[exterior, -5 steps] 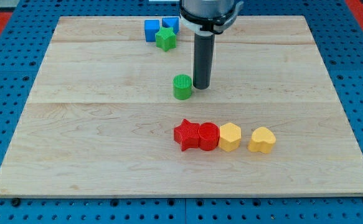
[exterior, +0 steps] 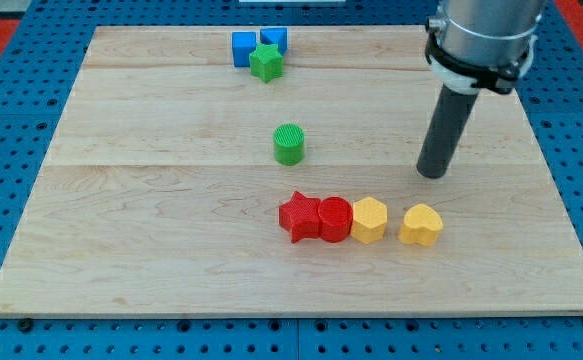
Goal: Push yellow heart into the bottom of red star
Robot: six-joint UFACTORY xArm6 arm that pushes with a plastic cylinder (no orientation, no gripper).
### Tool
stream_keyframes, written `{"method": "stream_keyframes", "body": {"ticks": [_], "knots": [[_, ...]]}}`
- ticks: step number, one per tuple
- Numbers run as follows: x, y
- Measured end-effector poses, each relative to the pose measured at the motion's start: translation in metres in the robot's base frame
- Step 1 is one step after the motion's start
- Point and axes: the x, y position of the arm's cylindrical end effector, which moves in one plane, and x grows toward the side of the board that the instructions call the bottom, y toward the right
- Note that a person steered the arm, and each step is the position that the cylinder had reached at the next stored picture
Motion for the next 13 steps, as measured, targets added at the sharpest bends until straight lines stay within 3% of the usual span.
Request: {"method": "stream_keyframes", "body": {"ticks": [4,6,7,9,12,13], "knots": [[0.060,0.017],[0.067,-0.042],[0.073,-0.042],[0.092,0.010],[0.123,-0.072],[0.125,-0.039]]}}
